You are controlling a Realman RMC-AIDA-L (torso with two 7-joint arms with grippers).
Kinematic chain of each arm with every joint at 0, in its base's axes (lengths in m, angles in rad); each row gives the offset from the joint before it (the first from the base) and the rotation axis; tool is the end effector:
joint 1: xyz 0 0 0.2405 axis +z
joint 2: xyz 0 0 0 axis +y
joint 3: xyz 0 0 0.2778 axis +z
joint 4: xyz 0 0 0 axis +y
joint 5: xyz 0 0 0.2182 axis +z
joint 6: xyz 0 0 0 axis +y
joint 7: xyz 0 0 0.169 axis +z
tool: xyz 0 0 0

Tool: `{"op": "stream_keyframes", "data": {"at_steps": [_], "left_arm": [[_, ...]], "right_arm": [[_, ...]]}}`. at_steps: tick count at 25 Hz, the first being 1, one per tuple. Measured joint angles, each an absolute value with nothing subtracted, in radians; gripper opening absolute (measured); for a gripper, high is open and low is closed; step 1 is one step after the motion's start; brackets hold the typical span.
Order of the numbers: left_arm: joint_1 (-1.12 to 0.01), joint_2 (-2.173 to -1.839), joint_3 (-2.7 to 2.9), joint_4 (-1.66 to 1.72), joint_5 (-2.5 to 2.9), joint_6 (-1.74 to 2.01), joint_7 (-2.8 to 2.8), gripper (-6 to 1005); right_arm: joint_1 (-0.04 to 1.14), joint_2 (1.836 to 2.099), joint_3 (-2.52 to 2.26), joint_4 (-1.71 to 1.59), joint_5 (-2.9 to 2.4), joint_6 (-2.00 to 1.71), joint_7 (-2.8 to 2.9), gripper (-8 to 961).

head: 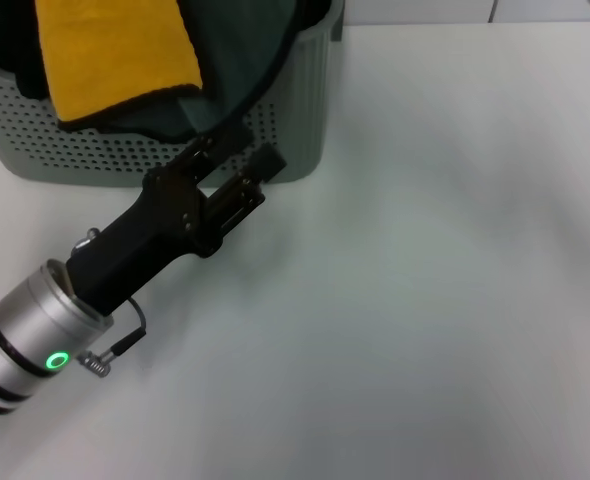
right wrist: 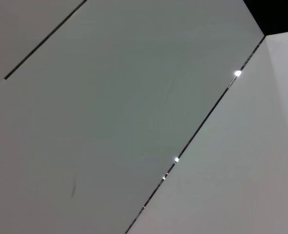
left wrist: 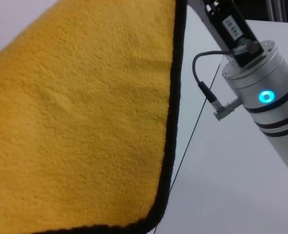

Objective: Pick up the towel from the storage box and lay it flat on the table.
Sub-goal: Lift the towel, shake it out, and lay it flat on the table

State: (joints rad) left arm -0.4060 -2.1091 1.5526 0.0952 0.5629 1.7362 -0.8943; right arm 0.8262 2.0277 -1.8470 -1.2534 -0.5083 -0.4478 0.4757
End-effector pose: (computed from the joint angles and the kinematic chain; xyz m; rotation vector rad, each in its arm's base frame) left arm -0.2543 0.2835 -0.0661 -2.1667 -0.6834 -1.5468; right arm -0.0943 0.4115 -0.0281 -2.0373 -0.6295 1.0484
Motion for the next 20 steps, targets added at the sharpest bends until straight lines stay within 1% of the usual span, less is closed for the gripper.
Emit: {"op": "stream_keyframes", "data": {"at_steps": [12, 20], "left_arm": [[-0.429, -2.109, 1.549, 0.100, 0.504, 1.722, -0.906, 579], [-0.417, -2.109, 1.548, 0.100, 0.449, 1.722, -0.906, 579]], "right_arm": [[0.789, 2.028, -1.866, -1.237, -0.508, -0.509, 0.477, 26], [0.780, 2.028, -1.859, -1.233, -0.513, -0.510, 0.477, 27]]}}
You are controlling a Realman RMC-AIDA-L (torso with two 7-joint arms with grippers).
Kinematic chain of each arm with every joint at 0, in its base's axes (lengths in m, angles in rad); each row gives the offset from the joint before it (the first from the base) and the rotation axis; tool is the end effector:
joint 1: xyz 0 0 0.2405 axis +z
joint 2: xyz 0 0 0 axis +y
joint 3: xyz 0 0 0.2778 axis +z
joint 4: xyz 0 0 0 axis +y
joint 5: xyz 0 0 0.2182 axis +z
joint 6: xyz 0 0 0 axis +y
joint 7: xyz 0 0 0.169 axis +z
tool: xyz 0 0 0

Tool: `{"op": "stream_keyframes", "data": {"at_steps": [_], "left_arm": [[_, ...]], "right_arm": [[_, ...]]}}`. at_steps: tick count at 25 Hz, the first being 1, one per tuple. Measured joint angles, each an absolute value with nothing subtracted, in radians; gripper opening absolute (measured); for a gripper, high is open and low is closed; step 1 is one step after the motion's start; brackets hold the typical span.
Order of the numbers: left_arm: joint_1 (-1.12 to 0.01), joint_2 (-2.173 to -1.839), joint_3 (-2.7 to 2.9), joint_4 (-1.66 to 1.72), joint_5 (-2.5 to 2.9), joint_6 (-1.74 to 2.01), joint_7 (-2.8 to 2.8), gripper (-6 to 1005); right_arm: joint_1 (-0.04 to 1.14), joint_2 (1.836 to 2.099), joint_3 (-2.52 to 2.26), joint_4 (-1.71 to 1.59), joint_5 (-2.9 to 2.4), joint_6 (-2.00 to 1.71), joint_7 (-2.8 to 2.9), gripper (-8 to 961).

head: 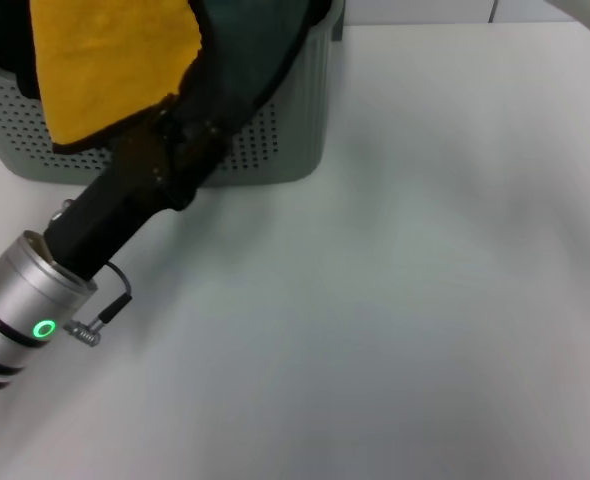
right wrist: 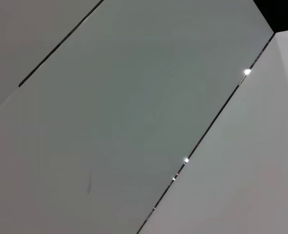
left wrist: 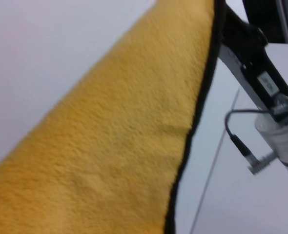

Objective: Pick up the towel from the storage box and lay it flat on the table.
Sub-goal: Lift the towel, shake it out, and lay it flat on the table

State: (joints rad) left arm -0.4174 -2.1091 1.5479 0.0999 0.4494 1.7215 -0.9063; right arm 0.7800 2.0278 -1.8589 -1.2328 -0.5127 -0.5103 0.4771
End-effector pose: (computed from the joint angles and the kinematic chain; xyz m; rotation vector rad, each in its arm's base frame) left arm -0.2555 0.2999 -0.0516 -2.0387 -0.6848 -1.5751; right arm -0.0744 0.4077 -0.0345 -2.0662 -0.6208 1.0567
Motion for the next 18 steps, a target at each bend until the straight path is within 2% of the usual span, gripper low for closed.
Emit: {"op": "stream_keyframes", "data": {"at_steps": [18], "left_arm": [[-0.414, -2.109, 1.550, 0.097, 0.313, 1.557, -0.857, 578]], "right_arm": [[0.780, 2.028, -1.844, -1.232, -0.515, -0.500, 0.476, 28]]}}
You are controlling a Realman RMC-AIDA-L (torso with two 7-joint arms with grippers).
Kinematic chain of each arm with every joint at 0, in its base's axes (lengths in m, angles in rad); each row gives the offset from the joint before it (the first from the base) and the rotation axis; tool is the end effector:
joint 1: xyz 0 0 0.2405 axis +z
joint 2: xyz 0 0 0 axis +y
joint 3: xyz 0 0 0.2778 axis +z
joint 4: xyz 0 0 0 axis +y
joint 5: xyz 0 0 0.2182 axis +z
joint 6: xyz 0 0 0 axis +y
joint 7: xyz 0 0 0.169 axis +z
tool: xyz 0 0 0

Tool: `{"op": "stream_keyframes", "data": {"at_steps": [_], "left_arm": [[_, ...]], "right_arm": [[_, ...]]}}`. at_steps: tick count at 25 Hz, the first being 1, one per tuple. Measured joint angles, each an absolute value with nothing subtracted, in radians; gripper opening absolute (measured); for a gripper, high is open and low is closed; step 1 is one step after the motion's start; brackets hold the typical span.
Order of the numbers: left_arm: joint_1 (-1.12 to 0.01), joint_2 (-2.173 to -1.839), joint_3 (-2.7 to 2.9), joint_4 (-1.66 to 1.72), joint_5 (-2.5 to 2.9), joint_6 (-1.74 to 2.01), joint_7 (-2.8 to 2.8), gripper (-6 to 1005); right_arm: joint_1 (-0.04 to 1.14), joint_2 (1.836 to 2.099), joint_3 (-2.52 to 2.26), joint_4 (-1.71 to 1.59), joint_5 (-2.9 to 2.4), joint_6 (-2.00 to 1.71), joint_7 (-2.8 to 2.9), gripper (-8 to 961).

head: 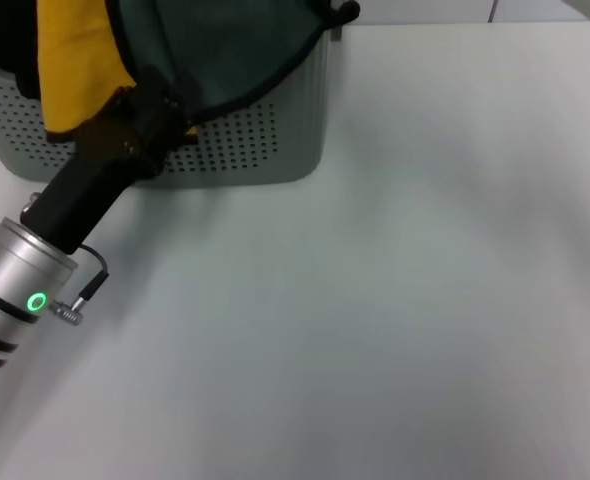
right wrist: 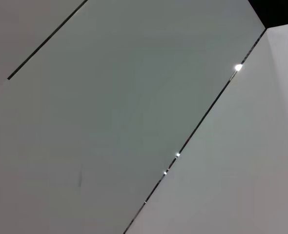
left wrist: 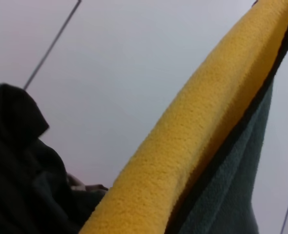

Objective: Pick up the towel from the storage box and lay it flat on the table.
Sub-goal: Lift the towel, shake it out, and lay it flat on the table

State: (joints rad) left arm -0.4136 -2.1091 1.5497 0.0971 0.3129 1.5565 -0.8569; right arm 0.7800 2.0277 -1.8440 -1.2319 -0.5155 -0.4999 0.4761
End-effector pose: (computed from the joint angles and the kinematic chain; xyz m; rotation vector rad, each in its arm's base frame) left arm -0.2828 0.3234 -0.0479 -1.8840 -0.7584 -1.4003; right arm -0.0731 0.4125 -0.0304 -2.0523 -0.6082 1.0440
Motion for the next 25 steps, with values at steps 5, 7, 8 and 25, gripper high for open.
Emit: {"op": "stream_keyframes", "data": {"at_steps": [5, 7, 8, 25], "left_arm": [[-0.404, -2.109, 1.552, 0.098, 0.282, 1.553, -0.837, 578], [-0.393, -2.109, 1.552, 0.098, 0.272, 1.560, -0.836, 578], [-0.386, -2.109, 1.552, 0.100, 0.271, 1.566, -0.836, 578], [-0.366, -2.109, 1.616, 0.136, 0.266, 1.638, -0.804, 527]], "right_arm": [[0.782, 2.028, -1.829, -1.235, -0.516, -0.489, 0.475, 28], [0.782, 2.028, -1.823, -1.239, -0.515, -0.485, 0.474, 29], [0.782, 2.028, -1.817, -1.239, -0.515, -0.483, 0.474, 29], [0.796, 2.028, -1.830, -1.244, -0.508, -0.483, 0.477, 30]]}}
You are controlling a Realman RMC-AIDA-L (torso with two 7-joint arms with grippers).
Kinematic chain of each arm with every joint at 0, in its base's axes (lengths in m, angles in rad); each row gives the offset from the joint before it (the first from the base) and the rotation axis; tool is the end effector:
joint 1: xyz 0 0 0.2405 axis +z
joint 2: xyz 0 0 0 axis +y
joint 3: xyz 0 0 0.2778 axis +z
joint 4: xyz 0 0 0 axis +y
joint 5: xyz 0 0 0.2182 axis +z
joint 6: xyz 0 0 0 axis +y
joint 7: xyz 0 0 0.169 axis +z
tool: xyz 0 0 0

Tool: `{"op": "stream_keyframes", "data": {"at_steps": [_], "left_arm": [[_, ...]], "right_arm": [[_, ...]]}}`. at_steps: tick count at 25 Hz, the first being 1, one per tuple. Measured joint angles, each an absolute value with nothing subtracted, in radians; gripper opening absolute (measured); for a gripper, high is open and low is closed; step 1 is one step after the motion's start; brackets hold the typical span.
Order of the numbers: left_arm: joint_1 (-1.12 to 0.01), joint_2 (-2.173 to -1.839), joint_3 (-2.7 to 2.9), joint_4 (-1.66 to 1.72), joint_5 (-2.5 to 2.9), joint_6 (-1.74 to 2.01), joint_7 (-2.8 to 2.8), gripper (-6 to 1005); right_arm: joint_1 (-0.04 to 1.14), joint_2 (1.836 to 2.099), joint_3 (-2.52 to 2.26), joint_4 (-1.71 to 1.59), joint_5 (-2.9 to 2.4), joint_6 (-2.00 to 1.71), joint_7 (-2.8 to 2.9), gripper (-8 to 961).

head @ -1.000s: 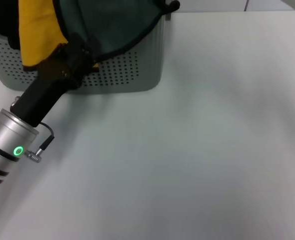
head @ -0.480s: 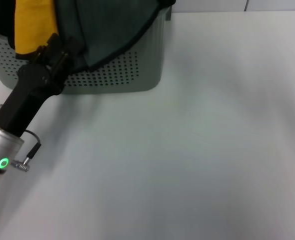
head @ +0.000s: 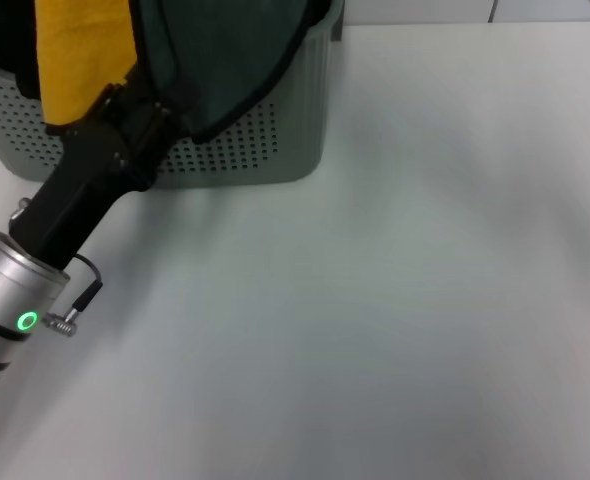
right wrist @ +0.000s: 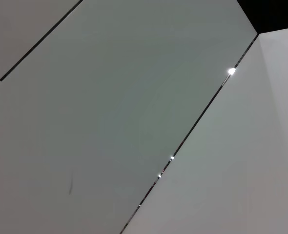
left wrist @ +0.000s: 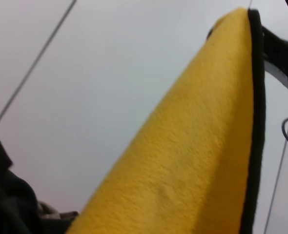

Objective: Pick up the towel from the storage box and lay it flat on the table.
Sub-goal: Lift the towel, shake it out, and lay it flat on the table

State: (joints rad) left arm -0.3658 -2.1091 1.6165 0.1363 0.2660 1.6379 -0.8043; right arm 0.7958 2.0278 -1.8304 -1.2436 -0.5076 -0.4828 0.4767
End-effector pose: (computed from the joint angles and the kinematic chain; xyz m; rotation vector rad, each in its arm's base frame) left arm -0.2771 0.3065 -0.0411 -1.8829 -0.6483 -1.4548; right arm -0.0816 0.4143 -0.0240 -2.0322 -0.6051 1.0555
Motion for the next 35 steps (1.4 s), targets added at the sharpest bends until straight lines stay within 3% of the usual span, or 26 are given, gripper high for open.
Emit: {"op": "stream_keyframes", "data": {"at_steps": [21, 35], "left_arm": [[-0.363, -2.109, 1.644, 0.137, 0.271, 1.640, -0.816, 405], [-0.334, -2.100, 1.643, 0.136, 0.266, 1.708, -0.861, 29]], "right_arm": [[0.795, 2.028, -1.815, -1.245, -0.504, -0.480, 0.479, 31], [0.738, 2.025, -1.846, -1.282, -0.511, -0.466, 0.484, 32]]}}
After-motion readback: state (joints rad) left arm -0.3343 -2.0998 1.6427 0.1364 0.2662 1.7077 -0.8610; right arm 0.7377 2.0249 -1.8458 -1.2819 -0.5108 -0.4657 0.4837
